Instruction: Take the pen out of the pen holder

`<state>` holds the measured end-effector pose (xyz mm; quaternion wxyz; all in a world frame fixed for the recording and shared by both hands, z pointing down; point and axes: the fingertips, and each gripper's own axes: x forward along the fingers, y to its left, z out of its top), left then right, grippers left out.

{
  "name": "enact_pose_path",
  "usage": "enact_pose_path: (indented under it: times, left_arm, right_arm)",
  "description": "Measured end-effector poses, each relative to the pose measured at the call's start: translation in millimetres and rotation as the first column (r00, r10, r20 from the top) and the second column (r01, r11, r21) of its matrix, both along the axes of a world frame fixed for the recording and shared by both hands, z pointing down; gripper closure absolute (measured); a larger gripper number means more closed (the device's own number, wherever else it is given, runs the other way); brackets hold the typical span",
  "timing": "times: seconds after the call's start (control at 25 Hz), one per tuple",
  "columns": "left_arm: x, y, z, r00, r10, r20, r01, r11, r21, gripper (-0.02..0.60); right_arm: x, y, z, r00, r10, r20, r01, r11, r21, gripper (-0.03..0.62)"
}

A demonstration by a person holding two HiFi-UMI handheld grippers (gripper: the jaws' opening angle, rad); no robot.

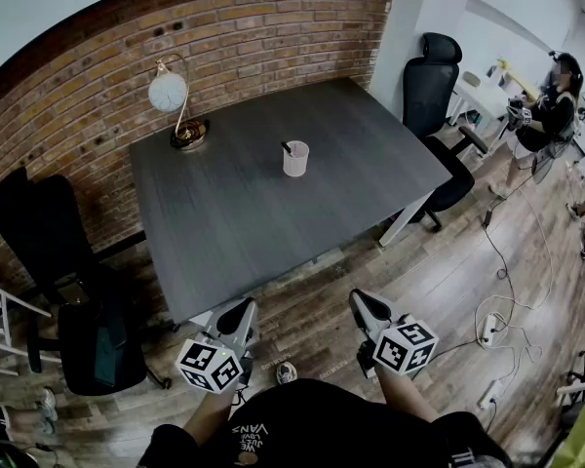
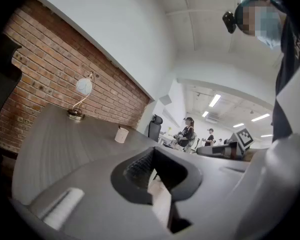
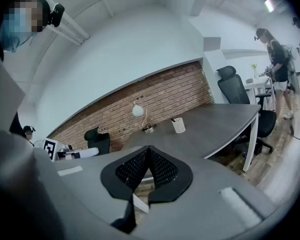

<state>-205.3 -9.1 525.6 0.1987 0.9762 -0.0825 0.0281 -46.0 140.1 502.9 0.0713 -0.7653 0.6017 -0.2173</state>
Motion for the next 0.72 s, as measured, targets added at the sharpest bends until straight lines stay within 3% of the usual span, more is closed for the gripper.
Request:
enact_pose_path:
  times: [0.44, 0.72]
  left_arm:
    - [-30, 43, 2, 1.0, -0.015, 0.007, 0.015, 1.0, -0.003, 0.529]
    - [-12, 43, 2, 1.0, -0.022, -0.002, 0.022, 1.0, 0.008, 0.529]
  right_arm:
    - [-30, 43, 7, 1.0, 0.012, 0.025, -0.012, 1.0, -0.005, 0.594]
    - [-16, 38, 4, 1.0, -0.011, 0.003, 0.01, 0.998, 0.058, 0.592]
